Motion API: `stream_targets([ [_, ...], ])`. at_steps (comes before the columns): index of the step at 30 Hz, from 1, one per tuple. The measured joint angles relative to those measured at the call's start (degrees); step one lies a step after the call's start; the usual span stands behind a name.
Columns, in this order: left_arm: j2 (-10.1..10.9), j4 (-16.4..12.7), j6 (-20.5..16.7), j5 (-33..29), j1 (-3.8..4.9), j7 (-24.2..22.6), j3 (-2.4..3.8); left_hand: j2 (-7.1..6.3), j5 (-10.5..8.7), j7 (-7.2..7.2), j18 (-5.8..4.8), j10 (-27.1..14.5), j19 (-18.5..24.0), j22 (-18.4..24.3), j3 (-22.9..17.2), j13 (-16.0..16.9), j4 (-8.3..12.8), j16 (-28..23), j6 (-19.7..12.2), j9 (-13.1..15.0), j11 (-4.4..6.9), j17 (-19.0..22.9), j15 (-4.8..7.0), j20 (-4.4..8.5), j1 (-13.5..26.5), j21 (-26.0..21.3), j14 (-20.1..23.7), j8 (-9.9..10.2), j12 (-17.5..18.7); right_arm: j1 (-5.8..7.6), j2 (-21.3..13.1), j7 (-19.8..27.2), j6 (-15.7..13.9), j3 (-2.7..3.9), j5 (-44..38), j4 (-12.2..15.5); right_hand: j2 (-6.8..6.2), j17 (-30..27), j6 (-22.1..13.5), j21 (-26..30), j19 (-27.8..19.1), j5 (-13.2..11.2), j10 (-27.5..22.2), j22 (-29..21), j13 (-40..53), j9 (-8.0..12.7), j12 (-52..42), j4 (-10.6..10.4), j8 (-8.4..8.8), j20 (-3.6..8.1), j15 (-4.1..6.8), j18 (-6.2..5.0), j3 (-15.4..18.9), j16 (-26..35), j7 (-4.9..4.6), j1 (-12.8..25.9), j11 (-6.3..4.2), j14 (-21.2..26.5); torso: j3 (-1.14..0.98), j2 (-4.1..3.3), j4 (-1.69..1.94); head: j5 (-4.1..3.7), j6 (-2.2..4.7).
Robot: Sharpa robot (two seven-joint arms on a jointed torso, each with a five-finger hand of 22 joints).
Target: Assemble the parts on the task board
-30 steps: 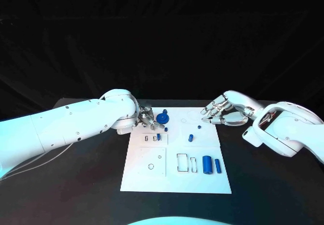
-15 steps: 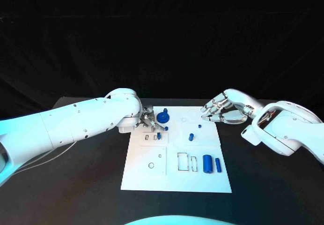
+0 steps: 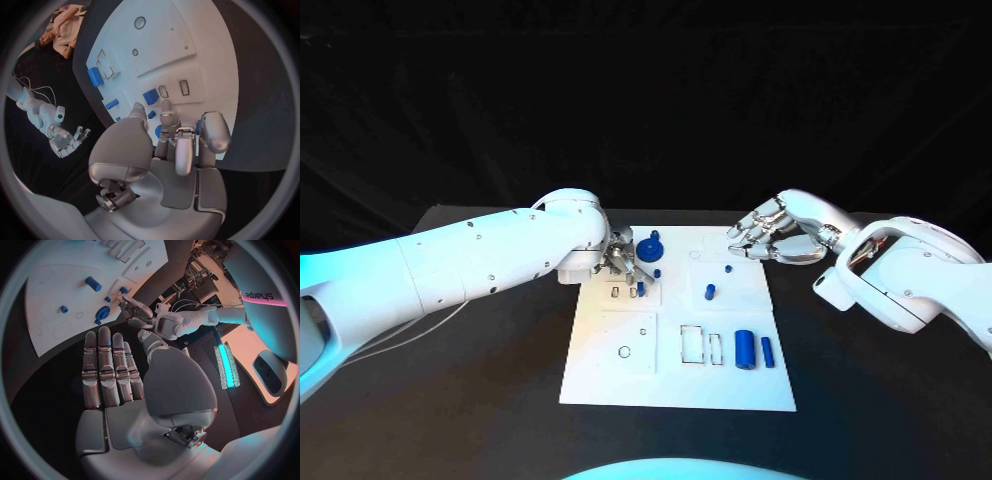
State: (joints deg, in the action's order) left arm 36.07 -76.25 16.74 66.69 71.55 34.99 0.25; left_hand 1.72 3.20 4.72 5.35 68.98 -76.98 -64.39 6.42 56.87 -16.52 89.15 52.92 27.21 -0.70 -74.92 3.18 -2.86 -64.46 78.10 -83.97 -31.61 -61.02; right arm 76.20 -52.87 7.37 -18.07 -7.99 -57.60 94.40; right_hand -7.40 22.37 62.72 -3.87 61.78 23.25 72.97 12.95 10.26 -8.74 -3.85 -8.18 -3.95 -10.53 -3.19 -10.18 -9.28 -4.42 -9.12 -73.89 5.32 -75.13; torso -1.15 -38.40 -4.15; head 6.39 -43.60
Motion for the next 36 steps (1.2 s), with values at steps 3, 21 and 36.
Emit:
stream_targets([
  [3, -0.09, 0.12, 0.26, -0.05, -0.01, -0.04, -0.04, 0.46, 0.0, 0.0, 0.0, -0.4, 0.14, 0.11, 0.0, -0.11, 0.0, -0.23, 0.01, 0.12, 0.01, 0.0, 0.0, -0.13, -0.45, 0.0, 0.0, 0.0, 0.26, -0.08, 0.19, -0.02, -0.03, 0.0, 0.24, -0.27, 0.0, -0.11, -0.08, 0.0, 0.0, 0.37, 0.0, -0.16, -0.06, 0.0, 0.0, -0.12, 0.0, 0.0, -0.09, 0.0, 0.12, 0.23, -0.08, 0.0, 0.0, -0.09, 0.0, 0.0, 0.01, 0.01, -0.15],
  [21, -0.97, 0.92, 1.01, -0.78, -0.07, -0.6, -0.39, 2.42, 0.0, -0.02, 0.0, -0.4, 0.2, -0.03, -0.49, -0.34, -0.02, -0.23, -0.41, 0.63, 0.0, 0.01, 0.0, -0.2, -3.32, 0.0, 0.0, -0.23, 0.49, -0.6, 0.98, -0.06, -0.17, -0.02, 1.17, -0.88, 0.0, -0.32, -0.08, 0.0, -0.2, 0.91, -0.21, -0.52, -0.13, 0.01, 0.0, -0.12, 0.0, -0.2, -0.08, 0.0, 0.11, 0.22, -0.08, 0.0, 0.21, -0.09, -0.01, -0.04, 0.04, 0.39, -0.62],
  [36, -1.24, 1.28, 0.96, -0.93, -0.1, -1.24, -0.56, 3.76, 0.0, -0.22, 0.0, -0.4, 0.41, -0.49, -2.79, -0.15, 0.07, -0.23, -0.61, 0.96, 0.0, 0.01, 0.0, -0.41, -5.59, 0.0, 0.0, -0.45, 0.49, -0.86, 1.34, -0.07, -0.2, -0.02, 1.38, -1.06, 0.23, -0.44, -0.08, 0.0, -0.2, 1.57, -0.2, -0.76, -0.24, -0.04, 0.0, -0.11, 0.0, -0.2, -0.08, 0.0, 0.11, 0.34, -0.08, -0.23, 0.21, -0.09, -0.01, -0.02, 0.04, 0.4, -0.9],
])
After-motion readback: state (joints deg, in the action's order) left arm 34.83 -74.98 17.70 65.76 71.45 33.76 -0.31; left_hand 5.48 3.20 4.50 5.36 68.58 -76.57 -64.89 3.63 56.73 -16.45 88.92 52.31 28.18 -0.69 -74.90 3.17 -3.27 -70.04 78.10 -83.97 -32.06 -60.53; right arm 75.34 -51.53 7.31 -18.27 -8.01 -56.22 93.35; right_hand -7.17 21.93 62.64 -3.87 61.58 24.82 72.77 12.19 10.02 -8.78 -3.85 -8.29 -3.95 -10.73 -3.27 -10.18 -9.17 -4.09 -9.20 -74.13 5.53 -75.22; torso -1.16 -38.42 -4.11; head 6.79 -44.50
